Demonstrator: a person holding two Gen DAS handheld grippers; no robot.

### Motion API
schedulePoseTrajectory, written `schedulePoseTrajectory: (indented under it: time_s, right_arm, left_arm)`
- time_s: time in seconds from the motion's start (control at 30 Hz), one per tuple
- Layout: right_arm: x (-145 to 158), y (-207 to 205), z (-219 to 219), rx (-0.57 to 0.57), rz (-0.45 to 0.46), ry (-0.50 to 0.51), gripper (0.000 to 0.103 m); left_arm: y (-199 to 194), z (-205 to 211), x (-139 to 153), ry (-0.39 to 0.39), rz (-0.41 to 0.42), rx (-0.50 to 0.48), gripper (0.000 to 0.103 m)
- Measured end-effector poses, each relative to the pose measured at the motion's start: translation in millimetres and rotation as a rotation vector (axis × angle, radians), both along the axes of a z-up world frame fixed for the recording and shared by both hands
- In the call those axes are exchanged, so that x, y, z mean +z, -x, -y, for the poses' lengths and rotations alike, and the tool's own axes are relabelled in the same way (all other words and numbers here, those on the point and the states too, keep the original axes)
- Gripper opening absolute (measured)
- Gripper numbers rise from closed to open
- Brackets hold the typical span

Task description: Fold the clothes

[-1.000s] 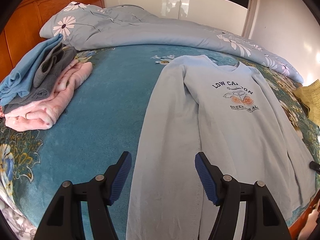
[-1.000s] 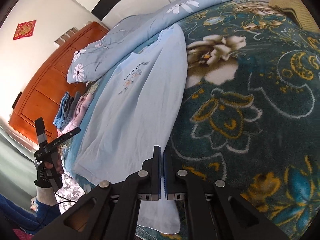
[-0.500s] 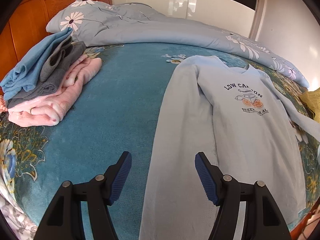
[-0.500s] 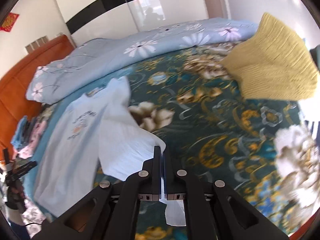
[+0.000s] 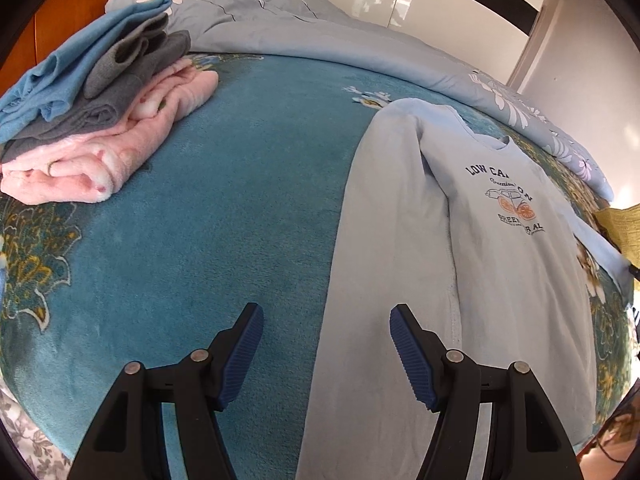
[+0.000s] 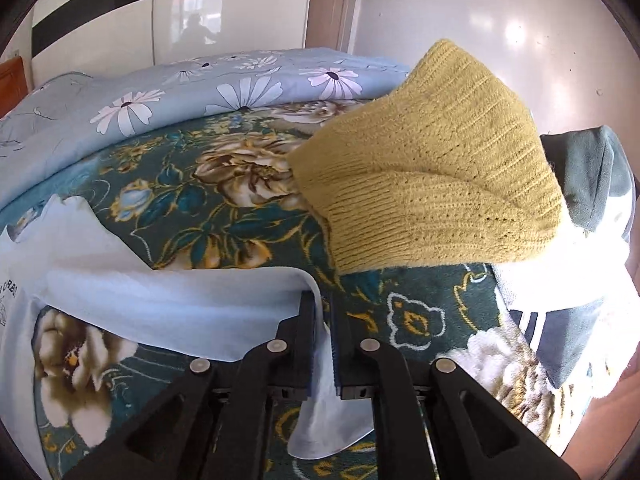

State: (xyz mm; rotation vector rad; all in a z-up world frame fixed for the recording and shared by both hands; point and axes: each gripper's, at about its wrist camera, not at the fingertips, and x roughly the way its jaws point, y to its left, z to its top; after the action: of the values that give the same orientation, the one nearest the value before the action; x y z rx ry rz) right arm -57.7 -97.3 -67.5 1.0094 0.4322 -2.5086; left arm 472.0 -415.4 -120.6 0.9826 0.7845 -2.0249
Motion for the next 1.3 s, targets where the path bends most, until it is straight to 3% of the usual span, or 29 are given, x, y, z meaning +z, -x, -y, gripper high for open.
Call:
schedulePoseTrajectory:
  time_s: [0.07,0.17,0.27,0.33,0.5,0.53,0.6,0.7,0.87,1.07,1.17,1.23,1.3]
  right_arm:
    - [17.0,-19.7,-0.6,-0.005,-0.074,0.023,0.05]
    - [46.3,-59.9,-4.5,0.043,-0.146,0.105,0.056]
    - [63.6,-102.6,-2.5,0.133,-0.178,0.16,0.07]
    - [64.2,-129.9,3.4,0.209,-0.169,0.173,0.071]
    - [47.5,-176.6,32.3,0.361,-0.074,0.202,0.071]
    - [43.8,-181.7,39.8,0.37,-0.053,0.197,0.071]
    - [36.6,-189.4,54.3,0.388,-0.005,0.196,0.071]
    - [31.6,-200.7,71.1,0.418,0.035,0.197,0.071]
    - [23.8,-207.6,85.3,0.418,0.069,0.175,0.071]
    - [3.1,-195.1,83.9,0.34,0.15,0.157,0.071]
    - [-4.7,-190.5,81.6,0.309,0.176,0.151,0.071]
    - [-8.7,-188.8,80.0,0.297,0.191,0.152,0.071]
    - [-11.1,-188.9,78.7,0.298,0.2,0.146,0.071]
  left_arm:
    - [1.3,-2.4,-2.5,0.003,0.002,-0.005,0.069]
    - [3.4,-6.3,-4.9,0.022,0.013,-0.012,0.069]
    - [7.0,-11.2,-7.1,0.06,0.05,-0.022,0.066]
    - [8.6,-14.8,-7.6,0.087,0.07,-0.026,0.056]
    - [13.1,-22.6,-7.3,0.087,0.02,-0.078,0.008]
    - [12.6,-22.6,-6.1,0.082,0.002,-0.087,0.004]
    - [10.0,-20.5,-1.4,0.093,-0.018,-0.095,0.004]
    - [0.9,-0.6,12.1,0.17,0.015,-0.069,0.004]
    - [-16.0,62.6,39.4,0.346,0.19,0.027,0.004]
    - [-4.3,123.1,46.6,0.479,0.367,0.078,0.004]
    - [9.8,141.5,38.2,0.504,0.44,0.125,0.004]
    - [19.3,153.0,26.2,0.478,0.472,0.132,0.004]
    - [23.6,157.7,17.7,0.432,0.453,0.115,0.006]
